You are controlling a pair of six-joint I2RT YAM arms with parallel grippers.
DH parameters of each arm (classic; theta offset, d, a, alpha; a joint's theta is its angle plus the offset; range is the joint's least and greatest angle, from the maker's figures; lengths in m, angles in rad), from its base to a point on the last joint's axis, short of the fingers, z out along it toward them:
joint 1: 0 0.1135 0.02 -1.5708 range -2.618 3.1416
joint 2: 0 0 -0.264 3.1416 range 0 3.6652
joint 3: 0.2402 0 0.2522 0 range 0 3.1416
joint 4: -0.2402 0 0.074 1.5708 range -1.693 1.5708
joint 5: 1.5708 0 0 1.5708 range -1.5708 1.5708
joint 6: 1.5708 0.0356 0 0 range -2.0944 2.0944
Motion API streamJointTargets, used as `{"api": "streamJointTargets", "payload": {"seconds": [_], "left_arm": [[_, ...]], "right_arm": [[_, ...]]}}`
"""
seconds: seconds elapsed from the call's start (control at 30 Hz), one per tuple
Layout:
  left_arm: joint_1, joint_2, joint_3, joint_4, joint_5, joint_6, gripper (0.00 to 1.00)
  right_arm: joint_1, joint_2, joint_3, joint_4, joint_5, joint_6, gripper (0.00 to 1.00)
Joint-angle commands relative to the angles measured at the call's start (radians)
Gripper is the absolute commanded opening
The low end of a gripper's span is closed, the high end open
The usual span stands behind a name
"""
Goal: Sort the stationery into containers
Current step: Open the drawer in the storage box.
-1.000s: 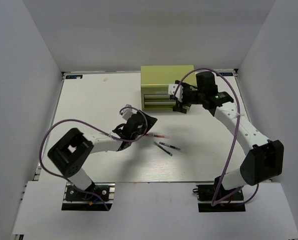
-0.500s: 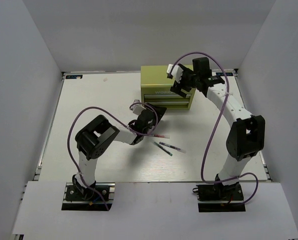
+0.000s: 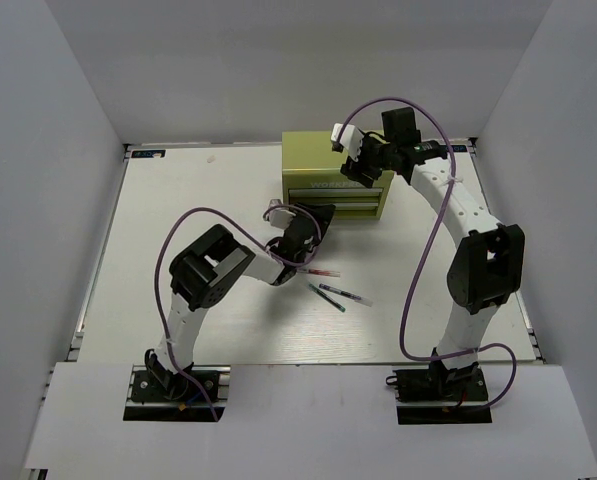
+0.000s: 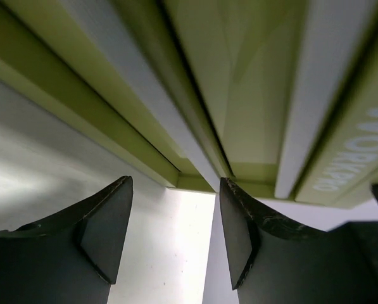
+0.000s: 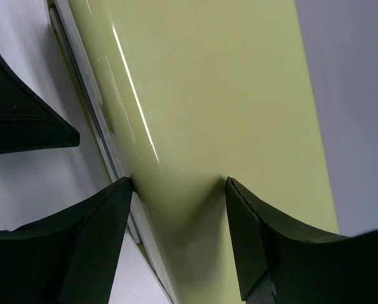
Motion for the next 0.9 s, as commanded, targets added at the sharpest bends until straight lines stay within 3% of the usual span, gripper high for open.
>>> {"api": "streamJointTargets", "payload": {"seconds": [0.0, 0.63, 0.87], "left_arm": [[0.002, 0.001, 0.036, 0.02, -0.055, -0.048, 0.67], [0.002, 0.07, 0.115, 0.067, -0.123, -0.079, 0.66], [0.002, 0.113, 0.144, 0.032, -0.132, -0.097, 0.58]], "right_arm": [[-0.013, 0.018, 0.037, -0.041, -0.01, 0.004, 0.65], [-0.019, 0.035, 0.043, -0.084, -0.007, 0.0, 0.58], [-0.019, 0.041, 0.056, -0.107, -0.015, 0.004, 0.55]]}}
